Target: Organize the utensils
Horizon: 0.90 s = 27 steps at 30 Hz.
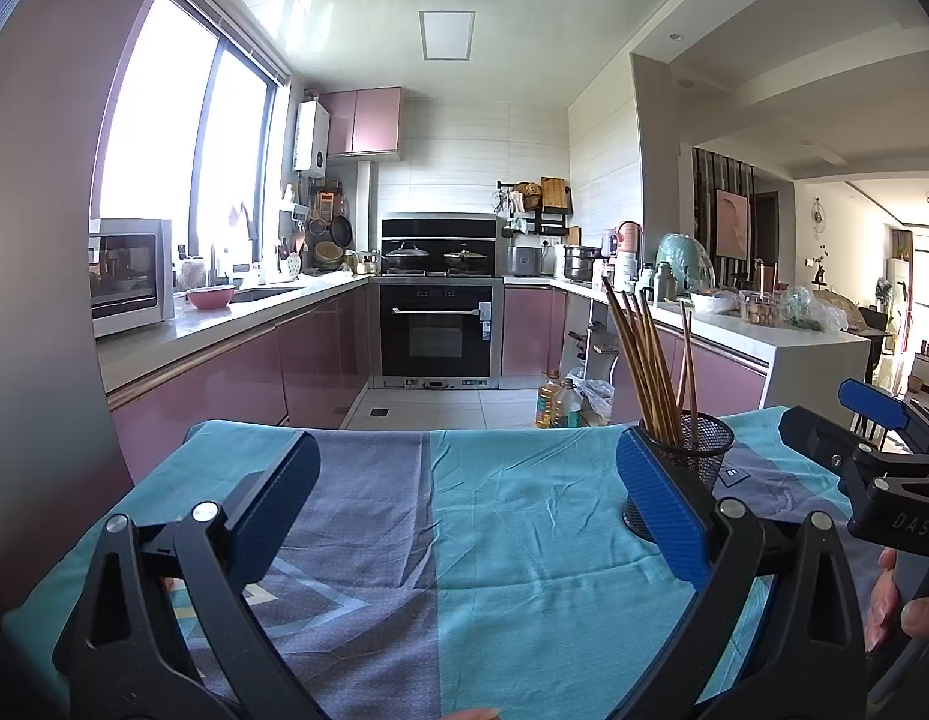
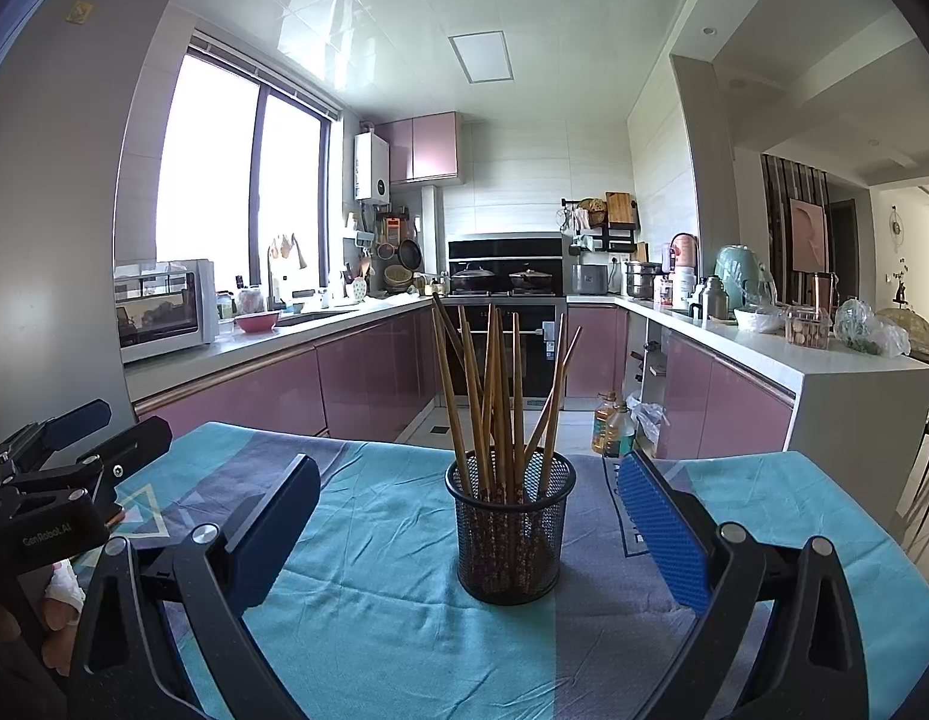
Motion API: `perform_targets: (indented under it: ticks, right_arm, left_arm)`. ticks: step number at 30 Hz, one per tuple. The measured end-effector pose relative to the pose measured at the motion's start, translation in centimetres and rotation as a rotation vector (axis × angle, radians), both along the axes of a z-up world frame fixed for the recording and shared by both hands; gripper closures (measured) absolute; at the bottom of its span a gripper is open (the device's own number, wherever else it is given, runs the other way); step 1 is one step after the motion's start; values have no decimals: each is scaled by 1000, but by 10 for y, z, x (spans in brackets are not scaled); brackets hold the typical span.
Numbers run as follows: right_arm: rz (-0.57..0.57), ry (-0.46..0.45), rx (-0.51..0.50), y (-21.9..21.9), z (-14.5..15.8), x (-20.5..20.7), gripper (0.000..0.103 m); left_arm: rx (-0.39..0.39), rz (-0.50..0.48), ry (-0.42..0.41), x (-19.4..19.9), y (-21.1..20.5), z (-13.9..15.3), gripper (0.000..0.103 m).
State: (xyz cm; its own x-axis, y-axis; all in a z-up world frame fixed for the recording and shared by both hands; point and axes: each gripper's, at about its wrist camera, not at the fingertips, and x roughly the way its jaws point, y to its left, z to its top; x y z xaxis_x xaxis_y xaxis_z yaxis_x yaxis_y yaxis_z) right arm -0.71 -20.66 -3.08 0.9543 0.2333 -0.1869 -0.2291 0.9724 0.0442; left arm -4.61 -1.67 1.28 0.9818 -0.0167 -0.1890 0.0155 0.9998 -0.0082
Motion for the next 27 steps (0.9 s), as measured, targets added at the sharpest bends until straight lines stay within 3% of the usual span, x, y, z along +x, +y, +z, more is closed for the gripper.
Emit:
perform_targets:
  ticks: [27]
  right_arm:
    - [-3,7,8,0,-3,1,7]
  left_arm:
    - [6,-7,-5,3,-1,0,6]
